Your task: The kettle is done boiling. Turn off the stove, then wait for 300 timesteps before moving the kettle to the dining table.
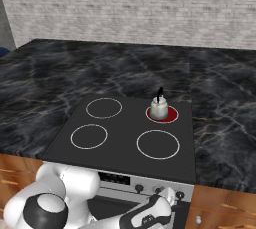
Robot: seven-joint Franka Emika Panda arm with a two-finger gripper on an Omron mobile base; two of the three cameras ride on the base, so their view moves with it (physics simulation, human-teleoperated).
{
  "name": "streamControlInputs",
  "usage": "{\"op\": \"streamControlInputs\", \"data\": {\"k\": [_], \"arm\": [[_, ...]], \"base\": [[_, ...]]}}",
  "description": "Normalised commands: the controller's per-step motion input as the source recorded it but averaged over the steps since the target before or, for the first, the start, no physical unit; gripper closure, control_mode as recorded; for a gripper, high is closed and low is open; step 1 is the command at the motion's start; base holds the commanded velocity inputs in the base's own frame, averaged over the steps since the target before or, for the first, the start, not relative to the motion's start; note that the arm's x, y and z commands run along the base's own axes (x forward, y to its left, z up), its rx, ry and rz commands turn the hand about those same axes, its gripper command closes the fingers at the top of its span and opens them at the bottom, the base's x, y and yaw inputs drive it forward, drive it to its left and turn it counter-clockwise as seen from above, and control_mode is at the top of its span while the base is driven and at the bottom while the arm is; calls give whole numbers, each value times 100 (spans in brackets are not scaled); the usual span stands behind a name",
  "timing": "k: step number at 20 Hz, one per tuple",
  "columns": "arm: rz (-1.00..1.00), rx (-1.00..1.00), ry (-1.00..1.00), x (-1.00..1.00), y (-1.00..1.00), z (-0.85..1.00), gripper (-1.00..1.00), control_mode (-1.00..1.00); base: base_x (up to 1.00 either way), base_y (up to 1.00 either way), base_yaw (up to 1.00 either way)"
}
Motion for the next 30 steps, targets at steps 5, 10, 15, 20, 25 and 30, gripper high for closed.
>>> {"op": "streamControlInputs", "data": {"k": [5,10,15,20,25,30], "arm": [[0,0,0,11,-1,-13,-100,-100],[0,0,0,10,-4,-13,-100,-100],[0,0,0,7,-9,-12,-100,-100],[0,0,0,5,-9,-13,-100,-100],[0,0,0,9,-1,-3,-100,-100],[0,0,0,12,0,0,-100,-100]], "base": [[0,0,0],[0,0,0],[0,0,0],[0,0,0],[0,0,0],[0,0,0]]}}
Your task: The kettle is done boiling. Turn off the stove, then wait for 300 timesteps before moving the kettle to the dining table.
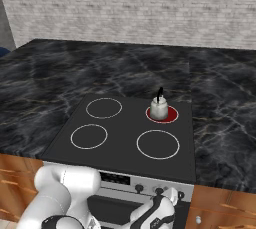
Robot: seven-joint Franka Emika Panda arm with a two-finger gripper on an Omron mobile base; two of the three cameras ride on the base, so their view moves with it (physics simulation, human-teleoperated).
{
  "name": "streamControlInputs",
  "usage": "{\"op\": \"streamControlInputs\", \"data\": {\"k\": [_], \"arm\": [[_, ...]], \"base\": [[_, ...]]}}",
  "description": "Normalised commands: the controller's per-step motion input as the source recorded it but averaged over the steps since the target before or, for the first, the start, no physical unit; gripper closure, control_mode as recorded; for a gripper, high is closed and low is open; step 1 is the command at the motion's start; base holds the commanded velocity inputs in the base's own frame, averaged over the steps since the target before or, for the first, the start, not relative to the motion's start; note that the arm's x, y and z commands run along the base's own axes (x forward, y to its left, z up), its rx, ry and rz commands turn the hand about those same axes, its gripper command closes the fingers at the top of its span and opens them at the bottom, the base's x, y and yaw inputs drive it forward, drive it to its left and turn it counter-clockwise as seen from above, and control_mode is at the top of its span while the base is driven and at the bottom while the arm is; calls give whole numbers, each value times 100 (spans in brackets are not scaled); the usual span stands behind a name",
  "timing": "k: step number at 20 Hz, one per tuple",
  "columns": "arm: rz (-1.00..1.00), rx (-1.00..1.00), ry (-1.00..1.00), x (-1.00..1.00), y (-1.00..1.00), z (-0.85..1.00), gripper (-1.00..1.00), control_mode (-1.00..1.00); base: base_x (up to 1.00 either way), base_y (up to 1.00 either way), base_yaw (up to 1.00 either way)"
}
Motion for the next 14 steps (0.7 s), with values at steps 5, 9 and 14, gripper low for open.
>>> {"op": "streamControlInputs", "data": {"k": [5,9,14], "arm": [[0,0,0,12,0,-1,-100,-100],[0,0,0,17,9,-1,100,-100],[0,0,0,10,2,0,100,-100]], "base": [[0,0,0],[0,0,0],[0,0,0]]}}
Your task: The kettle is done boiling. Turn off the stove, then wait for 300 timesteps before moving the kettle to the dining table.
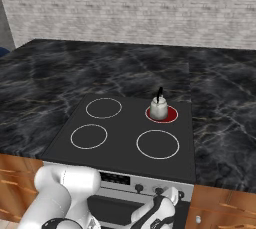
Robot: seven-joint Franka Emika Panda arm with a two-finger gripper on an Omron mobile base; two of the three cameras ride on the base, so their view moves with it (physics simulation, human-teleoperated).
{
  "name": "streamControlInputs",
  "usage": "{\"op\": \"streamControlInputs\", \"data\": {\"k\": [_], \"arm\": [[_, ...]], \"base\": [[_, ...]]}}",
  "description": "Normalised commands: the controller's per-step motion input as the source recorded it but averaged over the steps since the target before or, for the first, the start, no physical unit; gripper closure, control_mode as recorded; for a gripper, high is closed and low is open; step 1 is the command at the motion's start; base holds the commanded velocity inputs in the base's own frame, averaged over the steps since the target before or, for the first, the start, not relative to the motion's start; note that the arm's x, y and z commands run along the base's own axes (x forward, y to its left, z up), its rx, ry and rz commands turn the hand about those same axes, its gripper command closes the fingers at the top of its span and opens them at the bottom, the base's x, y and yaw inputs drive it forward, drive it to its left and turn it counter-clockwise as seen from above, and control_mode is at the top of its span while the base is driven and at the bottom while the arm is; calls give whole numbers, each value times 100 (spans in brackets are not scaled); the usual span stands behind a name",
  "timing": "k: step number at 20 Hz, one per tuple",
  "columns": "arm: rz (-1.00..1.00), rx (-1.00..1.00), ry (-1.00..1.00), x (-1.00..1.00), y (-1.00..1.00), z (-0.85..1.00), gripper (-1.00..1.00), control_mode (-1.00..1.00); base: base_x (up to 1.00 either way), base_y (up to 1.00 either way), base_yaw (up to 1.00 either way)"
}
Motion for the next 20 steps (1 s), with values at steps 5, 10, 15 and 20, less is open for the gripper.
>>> {"op": "streamControlInputs", "data": {"k": [5,10,15,20], "arm": [[0,0,0,1,0,0,100,-100],[0,1,0,-1,0,-1,100,-100],[0,21,0,-8,-21,-11,100,-100],[0,31,0,-6,-23,-16,100,-100]], "base": [[0,0,0],[0,0,0],[0,0,0],[0,0,0]]}}
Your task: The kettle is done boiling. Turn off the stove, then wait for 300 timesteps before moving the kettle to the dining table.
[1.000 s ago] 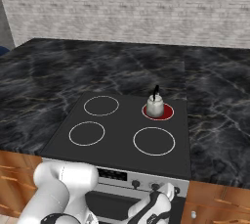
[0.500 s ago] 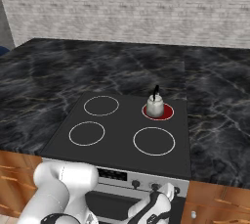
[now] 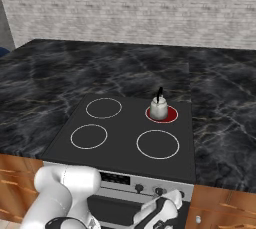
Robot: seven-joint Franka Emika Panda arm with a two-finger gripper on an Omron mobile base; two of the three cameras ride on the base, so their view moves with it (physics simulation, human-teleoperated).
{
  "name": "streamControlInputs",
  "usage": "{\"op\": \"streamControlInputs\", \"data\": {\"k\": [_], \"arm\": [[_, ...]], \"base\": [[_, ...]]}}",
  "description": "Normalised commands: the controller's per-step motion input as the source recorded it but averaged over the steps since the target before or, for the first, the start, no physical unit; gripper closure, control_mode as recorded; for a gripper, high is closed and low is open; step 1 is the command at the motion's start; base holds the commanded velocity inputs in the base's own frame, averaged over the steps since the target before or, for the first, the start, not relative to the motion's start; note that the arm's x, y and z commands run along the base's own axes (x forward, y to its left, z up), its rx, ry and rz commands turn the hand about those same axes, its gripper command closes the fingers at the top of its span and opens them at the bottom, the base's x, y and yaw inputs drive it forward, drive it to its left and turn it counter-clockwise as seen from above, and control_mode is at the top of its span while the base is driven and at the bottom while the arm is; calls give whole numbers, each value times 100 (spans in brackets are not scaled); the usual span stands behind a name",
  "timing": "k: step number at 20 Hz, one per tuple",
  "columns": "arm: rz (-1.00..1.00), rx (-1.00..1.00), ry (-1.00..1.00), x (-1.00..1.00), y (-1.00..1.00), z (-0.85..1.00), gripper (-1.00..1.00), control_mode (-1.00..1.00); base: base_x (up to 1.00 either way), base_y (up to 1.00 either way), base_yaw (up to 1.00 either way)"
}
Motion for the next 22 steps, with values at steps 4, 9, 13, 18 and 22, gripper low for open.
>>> {"op": "streamControlInputs", "data": {"k": [4,9,13,18,22], "arm": [[0,33,0,-2,-22,-14,100,-100],[0,30,2,0,-16,-7,100,-100],[0,29,4,0,-12,-6,100,-100],[-3,27,7,0,-7,-8,100,-100],[-6,23,10,0,-1,-11,100,-100]], "base": [[0,0,0],[0,0,0],[0,0,0],[0,0,0],[0,0,0]]}}
